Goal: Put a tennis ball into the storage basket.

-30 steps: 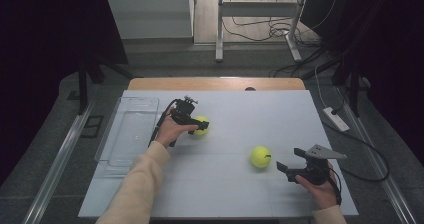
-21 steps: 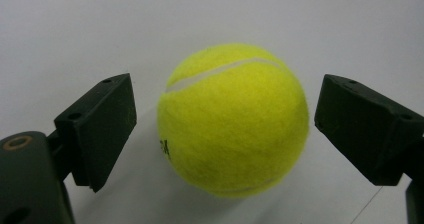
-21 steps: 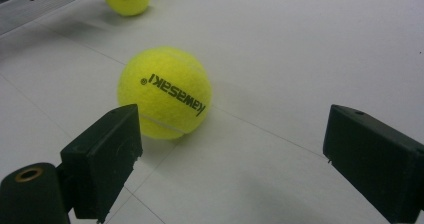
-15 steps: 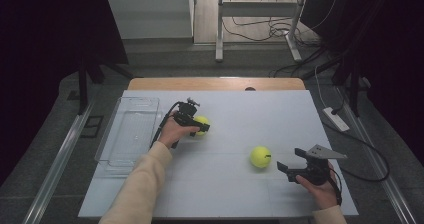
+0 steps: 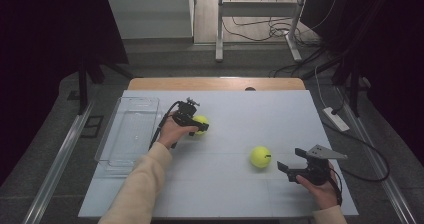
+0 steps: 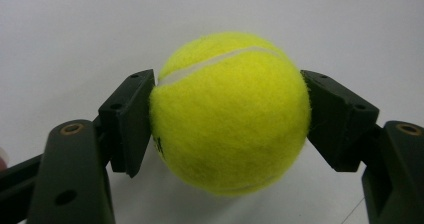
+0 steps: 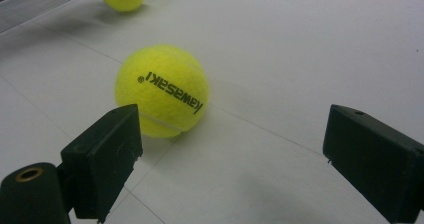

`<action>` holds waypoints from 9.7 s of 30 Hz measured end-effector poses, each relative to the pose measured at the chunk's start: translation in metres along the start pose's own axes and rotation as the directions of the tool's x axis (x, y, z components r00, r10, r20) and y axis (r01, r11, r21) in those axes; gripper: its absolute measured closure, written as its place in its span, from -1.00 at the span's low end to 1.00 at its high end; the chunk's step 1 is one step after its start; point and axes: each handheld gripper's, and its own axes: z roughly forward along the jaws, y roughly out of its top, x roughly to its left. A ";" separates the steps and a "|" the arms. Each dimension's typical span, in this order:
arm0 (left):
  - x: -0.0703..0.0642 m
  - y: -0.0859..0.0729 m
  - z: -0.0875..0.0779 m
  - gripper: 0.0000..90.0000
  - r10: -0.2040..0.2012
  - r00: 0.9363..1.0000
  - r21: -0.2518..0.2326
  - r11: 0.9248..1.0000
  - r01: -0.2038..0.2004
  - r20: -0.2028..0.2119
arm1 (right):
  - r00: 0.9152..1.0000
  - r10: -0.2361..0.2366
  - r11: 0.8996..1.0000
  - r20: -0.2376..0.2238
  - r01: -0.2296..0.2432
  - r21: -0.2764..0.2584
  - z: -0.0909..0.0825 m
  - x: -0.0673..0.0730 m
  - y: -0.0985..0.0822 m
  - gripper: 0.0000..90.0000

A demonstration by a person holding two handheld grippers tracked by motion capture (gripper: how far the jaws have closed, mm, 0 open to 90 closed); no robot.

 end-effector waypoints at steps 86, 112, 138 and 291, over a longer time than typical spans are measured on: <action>-0.013 -0.010 -0.119 -0.39 0.041 0.999 -0.429 0.903 -0.025 0.028 | 1.000 0.007 1.000 0.011 -0.007 -0.009 -0.002 0.001 0.002 -0.80; 0.000 -0.018 -0.137 -0.39 0.003 1.000 -0.468 0.884 -0.004 -0.004 | 1.000 0.002 1.000 0.013 -0.002 -0.009 -0.001 0.002 0.002 -0.80; 0.024 -0.027 -0.150 -0.39 -0.057 0.997 -0.475 0.880 0.026 -0.053 | 1.000 0.003 1.000 0.014 -0.003 -0.009 -0.002 0.002 0.002 -0.80; 0.148 -0.072 -0.115 -0.40 -0.363 0.869 -0.196 0.930 0.312 -0.337 | 1.000 0.006 1.000 0.021 -0.005 -0.003 -0.001 0.000 0.000 -0.80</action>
